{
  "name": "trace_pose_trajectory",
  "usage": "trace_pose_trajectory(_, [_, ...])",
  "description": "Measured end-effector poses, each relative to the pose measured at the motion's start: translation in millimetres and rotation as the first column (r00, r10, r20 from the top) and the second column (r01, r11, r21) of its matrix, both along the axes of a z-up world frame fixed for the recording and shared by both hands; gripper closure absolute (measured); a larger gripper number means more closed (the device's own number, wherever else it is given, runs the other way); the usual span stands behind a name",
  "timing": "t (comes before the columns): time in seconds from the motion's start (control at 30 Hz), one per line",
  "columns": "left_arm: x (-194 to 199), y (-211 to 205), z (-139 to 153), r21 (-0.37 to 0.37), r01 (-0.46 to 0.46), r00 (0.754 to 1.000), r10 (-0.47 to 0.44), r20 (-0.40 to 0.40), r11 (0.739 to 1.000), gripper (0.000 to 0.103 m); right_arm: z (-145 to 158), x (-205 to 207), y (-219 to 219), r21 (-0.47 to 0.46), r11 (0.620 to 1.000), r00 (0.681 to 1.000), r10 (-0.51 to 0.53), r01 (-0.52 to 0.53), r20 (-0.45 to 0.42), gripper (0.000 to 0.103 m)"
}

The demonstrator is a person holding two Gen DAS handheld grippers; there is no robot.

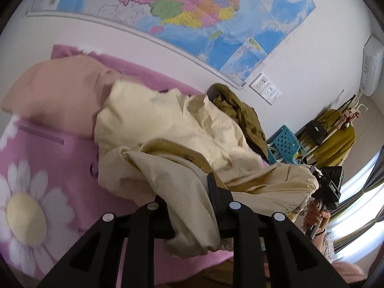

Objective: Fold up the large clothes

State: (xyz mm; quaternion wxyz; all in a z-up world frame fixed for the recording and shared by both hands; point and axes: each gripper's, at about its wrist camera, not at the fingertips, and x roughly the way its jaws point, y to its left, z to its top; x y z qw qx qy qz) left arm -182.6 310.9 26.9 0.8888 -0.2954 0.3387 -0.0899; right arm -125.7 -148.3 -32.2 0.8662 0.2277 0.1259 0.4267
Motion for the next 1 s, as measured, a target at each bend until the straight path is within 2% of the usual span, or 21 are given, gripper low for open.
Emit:
trace_pose_trajectory(0.1, [24,7,14,0.011,-0.014,1.0,0.014,-0.015,1.0,0.082,15,30,-1,0.03,0.999,1.0,-0.011,0.012,-0.019,0.085])
trace_pose_trajectory(0.3, [78,21,29,0.047,-0.05,0.997,0.053,-0.062,0.998,0.082,35,81,1,0.03,0.999,0.997,-0.042,0.044,-0.057,0.085])
trace_pose_trajectory(0.6, [141,40,24,0.096,-0.085,0.987,0.097,-0.127,0.992,0.082,41,153,0,0.035,0.993,0.981,-0.105,0.112,-0.164,0.083])
trace_pose_trajectory(0.7, [164,49,16,0.111,-0.106,0.978,0.124,-0.167,0.988,0.082,40,178,0,0.046,0.993,0.973,-0.099,0.111,-0.207,0.082])
trace_pose_trajectory(0.8, [183,57,5,0.122,-0.117,0.97,0.14,-0.201,0.986,0.081,40,198,2,0.018,0.991,0.966,-0.126,0.134,-0.227,0.081])
trace_pose_trajectory(0.93, [207,62,-10,0.138,-0.133,0.955,0.164,-0.245,0.981,0.081,37,221,4,-0.013,0.986,0.953,-0.165,0.167,-0.255,0.076])
trace_pose_trajectory(1.0, [220,64,-16,0.142,-0.135,0.949,0.169,-0.265,0.981,0.081,37,227,7,-0.03,0.984,0.951,-0.175,0.173,-0.257,0.061])
